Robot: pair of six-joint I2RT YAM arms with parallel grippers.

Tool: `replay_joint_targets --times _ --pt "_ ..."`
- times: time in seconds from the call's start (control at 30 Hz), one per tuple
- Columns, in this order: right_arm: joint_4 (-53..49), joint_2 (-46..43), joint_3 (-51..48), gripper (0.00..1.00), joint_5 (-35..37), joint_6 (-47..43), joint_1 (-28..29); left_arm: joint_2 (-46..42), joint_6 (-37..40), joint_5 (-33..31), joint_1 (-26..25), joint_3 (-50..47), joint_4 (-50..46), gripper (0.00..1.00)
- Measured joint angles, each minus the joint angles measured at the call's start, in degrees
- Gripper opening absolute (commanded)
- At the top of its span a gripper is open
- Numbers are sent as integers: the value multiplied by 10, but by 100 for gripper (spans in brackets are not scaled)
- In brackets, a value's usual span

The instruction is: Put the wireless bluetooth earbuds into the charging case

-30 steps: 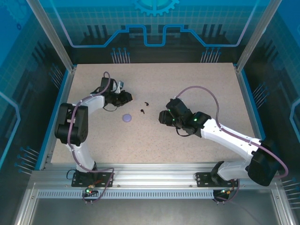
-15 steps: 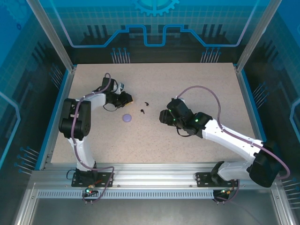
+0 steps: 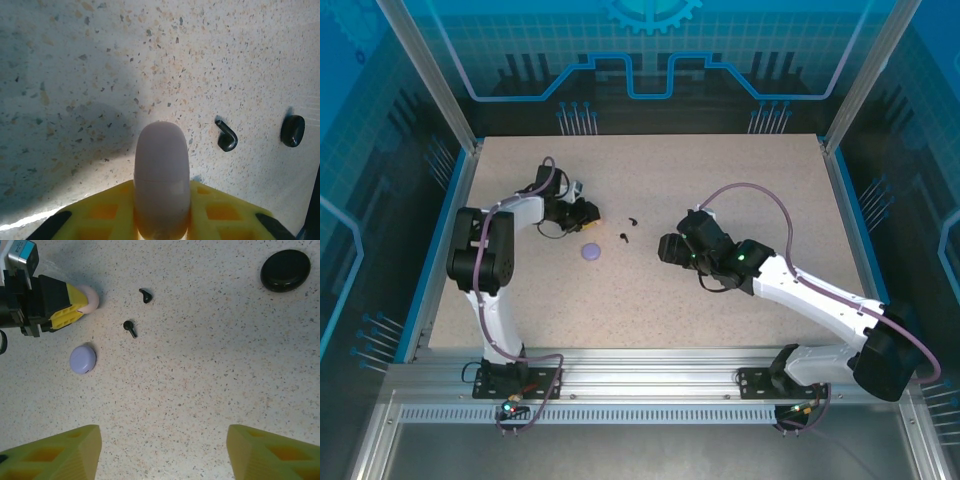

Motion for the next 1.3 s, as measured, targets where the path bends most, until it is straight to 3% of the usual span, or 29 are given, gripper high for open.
replay_joint_targets --times 0.13,0.37,0.47,0.77,0.8,1.1,1.3 --pt "-4 -1 8 75 2 -3 0 3 14 -7 4 3 -10 46" --pt "-11 -4 23 77 9 -7 0 3 37 -22 16 4 -30 62" --pt "-17 -4 31 79 13 -11 0 -1 46 -31 27 4 -37 75" --pt "-35 -4 63 81 23 -35 -6 -119 72 -78 45 40 -69 85" --pt "-37 -3 68 81 23 -38 -11 -137 74 -83 45 44 -68 98" --pt "-57 24 108 82 18 -76 -73 -315 45 -151 45 -23 8 99" --pt "-70 55 140 82 5 -108 -137 -384 26 -182 45 -43 33 99"
